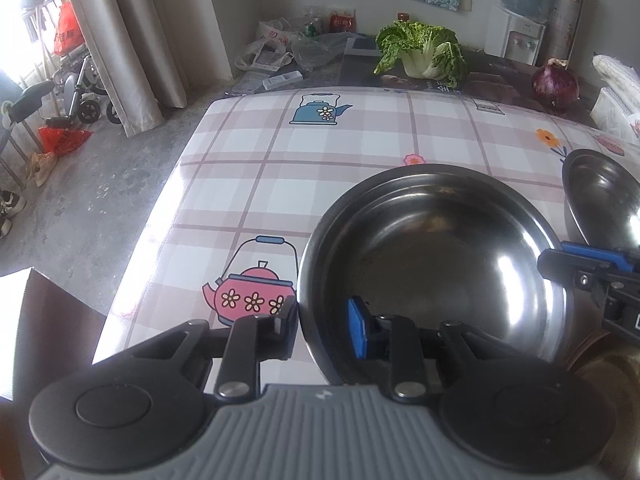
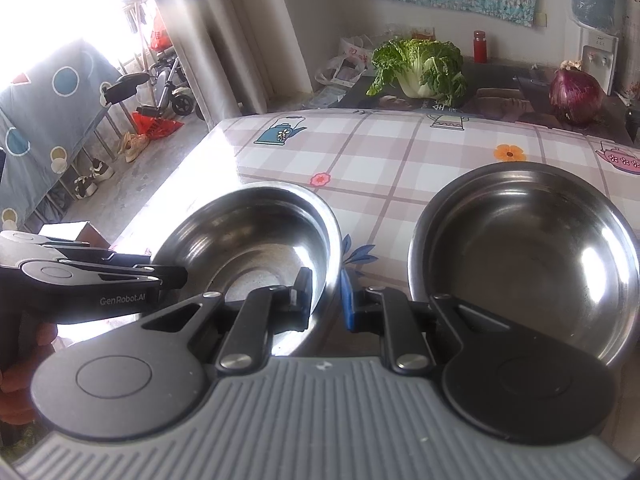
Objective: Organize plates and bowls
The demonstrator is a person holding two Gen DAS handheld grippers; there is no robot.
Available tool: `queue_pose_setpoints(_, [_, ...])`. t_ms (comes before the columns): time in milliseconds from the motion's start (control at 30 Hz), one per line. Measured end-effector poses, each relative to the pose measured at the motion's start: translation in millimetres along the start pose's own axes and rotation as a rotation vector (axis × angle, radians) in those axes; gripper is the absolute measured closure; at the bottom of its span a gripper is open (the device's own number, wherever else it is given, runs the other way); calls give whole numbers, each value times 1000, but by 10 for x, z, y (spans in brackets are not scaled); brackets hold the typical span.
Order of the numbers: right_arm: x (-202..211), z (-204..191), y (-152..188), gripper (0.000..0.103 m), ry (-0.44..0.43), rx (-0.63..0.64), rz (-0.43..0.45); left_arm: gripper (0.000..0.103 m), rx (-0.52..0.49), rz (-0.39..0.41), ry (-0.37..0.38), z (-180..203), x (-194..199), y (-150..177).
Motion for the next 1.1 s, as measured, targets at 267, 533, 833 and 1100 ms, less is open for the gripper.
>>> queue_pose_setpoints(267, [71,26,-16,89,-4,-5,9,77,3,17,1,20,96,-22])
queue_pose_setpoints(533, [159,72,-44,89,-21,-28,15,77,-2,42,-12,73,272,-50])
queue_pose_setpoints(833, [281,165,-96,89,-42,-69,18,77,-17,73,-10,179,461,-90])
queue_pose_setpoints(1100, [469,273,-91,89,-35,-82,34,77,-39,101,5,337,632,-118])
Point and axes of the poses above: each gripper's, at about its wrist camera, not at the fingertips, and x roughly against the way its jaws point, z to its right, y to its underside, the point moved 8 cm from there along -x, roughly the way its jaws point, and after that the axes turned 7 degrees about y, right-handed, at the moved point
